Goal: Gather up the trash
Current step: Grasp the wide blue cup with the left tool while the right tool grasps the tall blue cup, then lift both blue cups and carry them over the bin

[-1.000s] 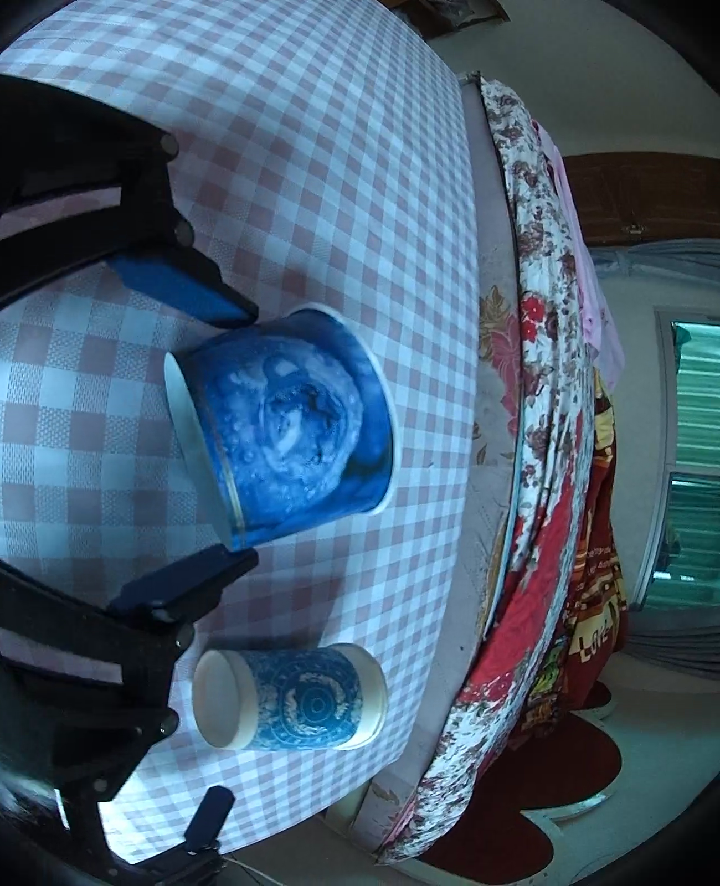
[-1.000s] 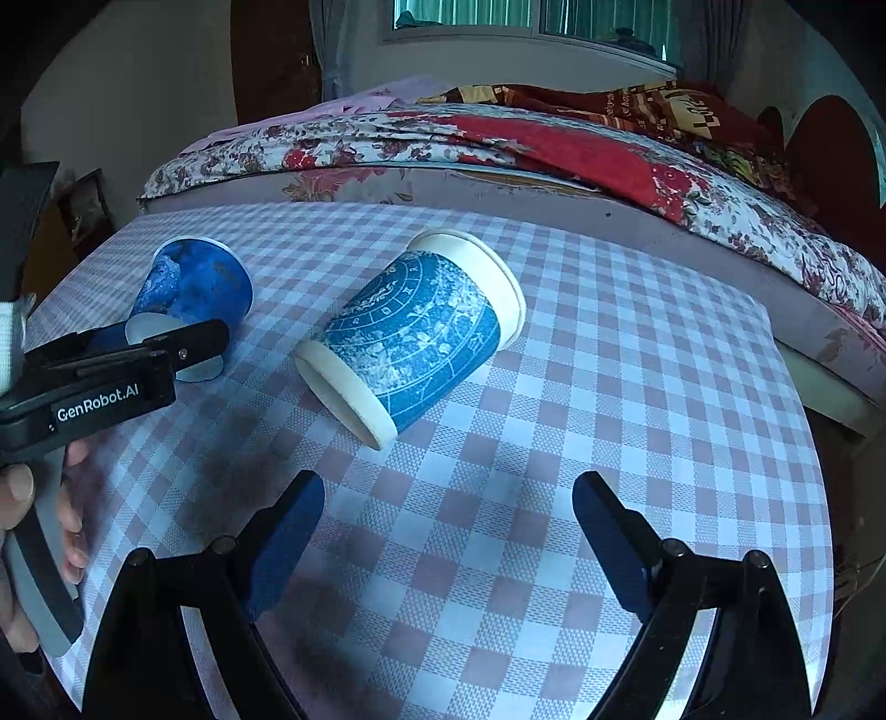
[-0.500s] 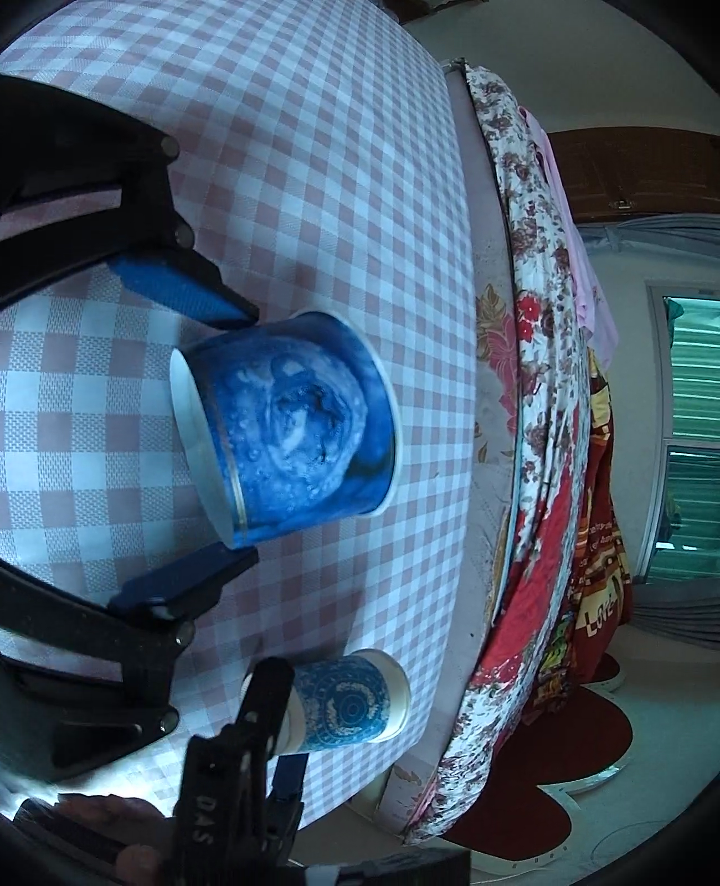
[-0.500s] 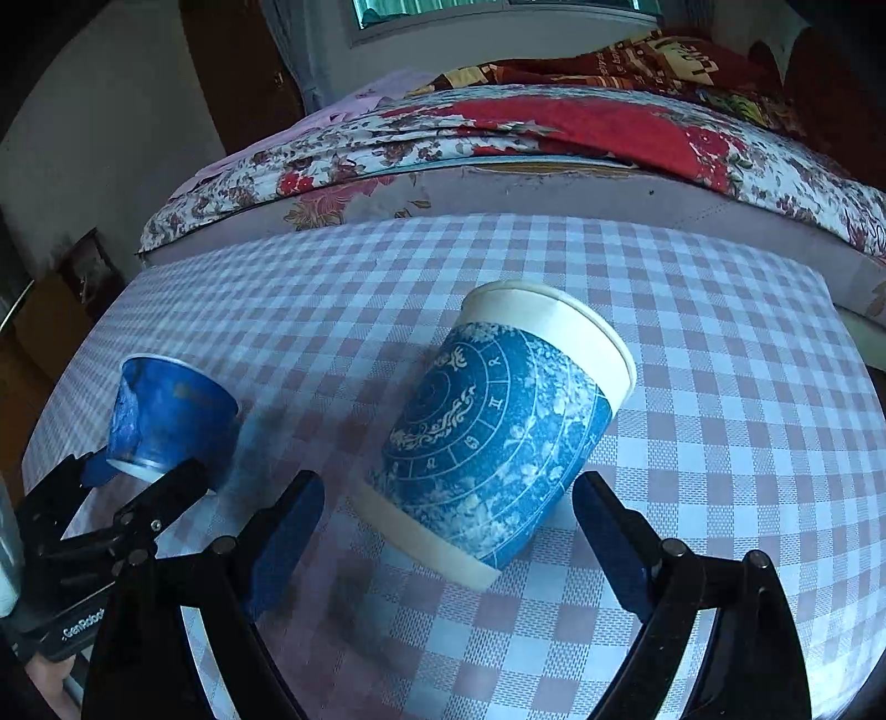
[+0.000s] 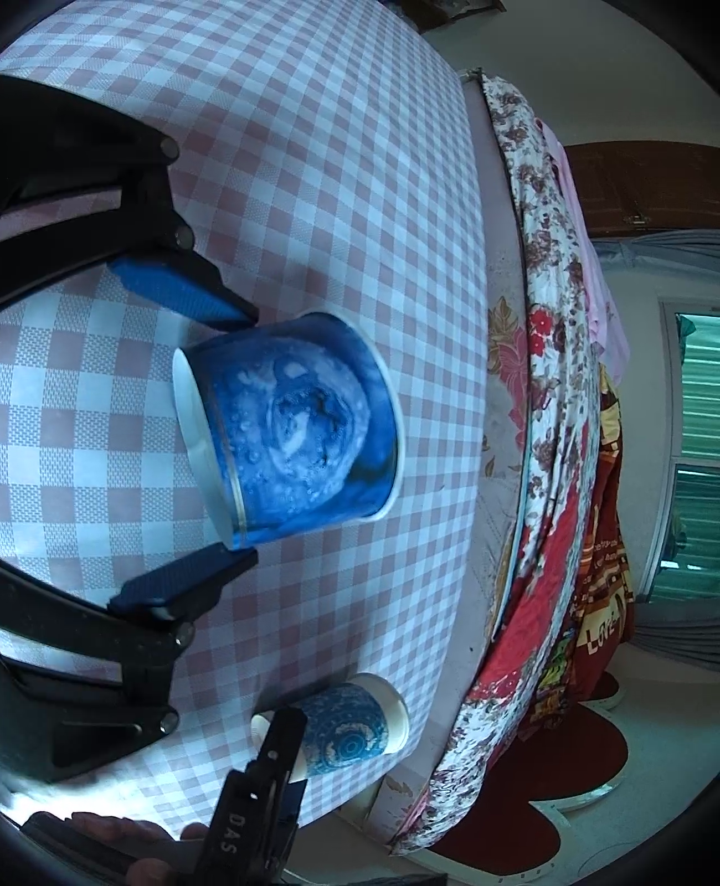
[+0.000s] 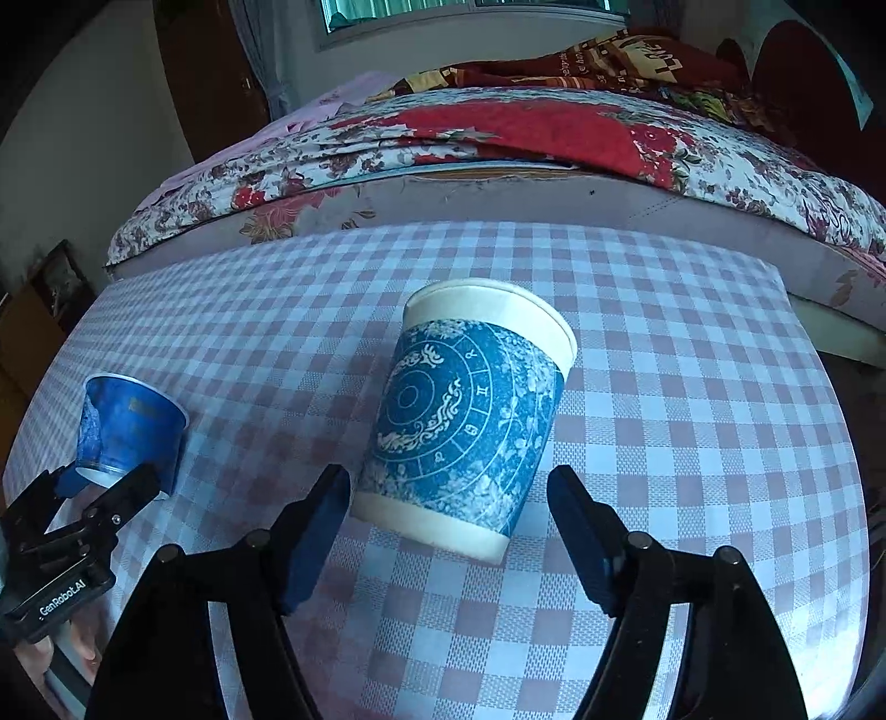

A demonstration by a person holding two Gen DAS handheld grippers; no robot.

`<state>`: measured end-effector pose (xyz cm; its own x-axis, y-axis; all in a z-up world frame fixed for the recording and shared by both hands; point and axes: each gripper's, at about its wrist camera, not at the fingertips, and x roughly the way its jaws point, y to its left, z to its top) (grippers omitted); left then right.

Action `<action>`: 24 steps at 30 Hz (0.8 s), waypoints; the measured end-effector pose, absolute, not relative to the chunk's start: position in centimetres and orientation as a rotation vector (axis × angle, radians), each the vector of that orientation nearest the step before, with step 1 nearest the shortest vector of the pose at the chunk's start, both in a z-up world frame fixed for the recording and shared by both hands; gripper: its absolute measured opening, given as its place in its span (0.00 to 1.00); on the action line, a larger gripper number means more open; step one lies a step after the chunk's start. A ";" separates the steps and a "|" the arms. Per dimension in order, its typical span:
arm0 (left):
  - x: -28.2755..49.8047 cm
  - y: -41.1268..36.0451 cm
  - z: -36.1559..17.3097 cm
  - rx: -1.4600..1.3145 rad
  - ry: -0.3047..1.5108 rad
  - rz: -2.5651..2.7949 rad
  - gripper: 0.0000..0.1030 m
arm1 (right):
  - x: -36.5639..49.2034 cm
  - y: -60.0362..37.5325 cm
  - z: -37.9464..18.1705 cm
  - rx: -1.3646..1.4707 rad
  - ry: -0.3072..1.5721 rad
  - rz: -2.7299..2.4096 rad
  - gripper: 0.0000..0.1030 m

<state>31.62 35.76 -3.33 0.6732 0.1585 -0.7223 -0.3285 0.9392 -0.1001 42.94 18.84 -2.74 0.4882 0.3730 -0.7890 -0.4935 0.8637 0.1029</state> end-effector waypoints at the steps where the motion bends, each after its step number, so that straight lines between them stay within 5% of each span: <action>1: 31.7 35.8 -3.5 -0.236 0.793 0.282 0.77 | 43.3 19.1 -3.0 -0.155 0.930 0.519 0.73; 3: 31.9 35.8 -3.5 -0.245 0.794 0.277 0.76 | 43.6 18.8 -3.4 -0.155 0.938 0.503 0.73; 5: 31.8 35.9 -3.6 -0.243 0.786 0.276 0.75 | 43.7 18.5 -3.5 -0.147 0.942 0.506 0.56; 6: 31.6 36.0 -3.6 -0.250 0.779 0.272 0.74 | 43.7 18.3 -3.6 -0.156 0.936 0.499 0.55; 24: 29.1 33.2 -1.5 -0.184 0.684 0.244 0.73 | 39.8 15.0 -1.2 -0.187 0.815 0.543 0.54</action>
